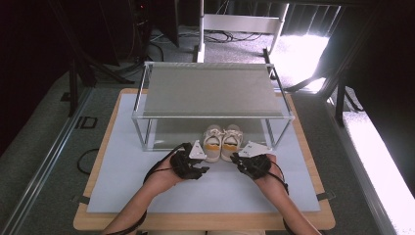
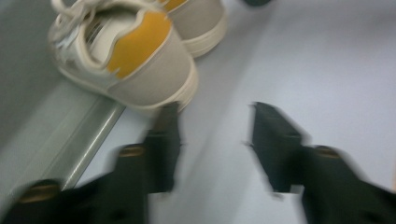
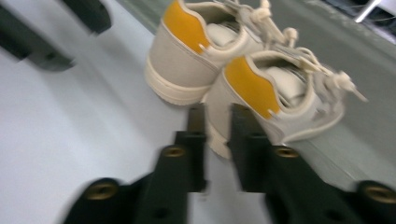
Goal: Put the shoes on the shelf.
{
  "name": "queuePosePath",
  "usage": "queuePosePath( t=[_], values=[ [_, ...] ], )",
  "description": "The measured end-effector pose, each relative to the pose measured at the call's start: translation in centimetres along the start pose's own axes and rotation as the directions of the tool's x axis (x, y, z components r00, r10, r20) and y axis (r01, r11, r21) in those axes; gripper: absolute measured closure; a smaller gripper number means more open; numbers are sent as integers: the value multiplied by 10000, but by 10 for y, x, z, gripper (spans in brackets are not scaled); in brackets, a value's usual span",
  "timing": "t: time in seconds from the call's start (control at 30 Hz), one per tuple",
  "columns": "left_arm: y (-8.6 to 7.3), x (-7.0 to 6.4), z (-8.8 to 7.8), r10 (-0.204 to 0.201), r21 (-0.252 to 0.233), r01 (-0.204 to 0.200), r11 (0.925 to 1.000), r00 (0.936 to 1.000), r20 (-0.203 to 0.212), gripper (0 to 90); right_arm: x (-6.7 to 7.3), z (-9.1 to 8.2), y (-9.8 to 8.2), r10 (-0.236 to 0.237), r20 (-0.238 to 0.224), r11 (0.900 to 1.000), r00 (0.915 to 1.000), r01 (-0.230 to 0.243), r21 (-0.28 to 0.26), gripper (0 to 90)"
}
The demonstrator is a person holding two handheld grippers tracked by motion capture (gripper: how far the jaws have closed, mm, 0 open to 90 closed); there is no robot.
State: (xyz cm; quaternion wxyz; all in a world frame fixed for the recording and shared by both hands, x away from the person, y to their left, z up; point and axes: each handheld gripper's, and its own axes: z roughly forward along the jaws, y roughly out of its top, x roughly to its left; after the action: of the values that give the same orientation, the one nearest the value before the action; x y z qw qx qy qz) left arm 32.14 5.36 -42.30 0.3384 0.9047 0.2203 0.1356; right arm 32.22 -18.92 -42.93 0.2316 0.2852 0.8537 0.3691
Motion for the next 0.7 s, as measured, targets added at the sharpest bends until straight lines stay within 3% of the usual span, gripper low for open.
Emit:
queuePosePath(
  t=[0.07,0.23,0.4,0.6,0.7],
  values=[
    [-4,0,4,-94,-86,93,9999,9999,-120,662,0,0,-2,88,77,10000,9999,-88,-32,896],
    [-6,-1,14,-193,-269,181,9995,9988,-444,750,1,6,-7,575,443,9983,9974,-569,-136,898],
    [-3,4,23,-360,-565,322,9979,9970,-686,752,-3,15,-10,1219,523,9925,9912,-1214,-139,898],
    [3,10,32,-452,-578,416,9975,9970,-634,787,-3,16,-9,1154,626,9933,9913,-1150,-109,897],
    [4,11,35,-347,-606,309,9977,9974,-630,788,-8,17,-10,1374,535,9905,9891,-1369,-127,896]
  ],
)
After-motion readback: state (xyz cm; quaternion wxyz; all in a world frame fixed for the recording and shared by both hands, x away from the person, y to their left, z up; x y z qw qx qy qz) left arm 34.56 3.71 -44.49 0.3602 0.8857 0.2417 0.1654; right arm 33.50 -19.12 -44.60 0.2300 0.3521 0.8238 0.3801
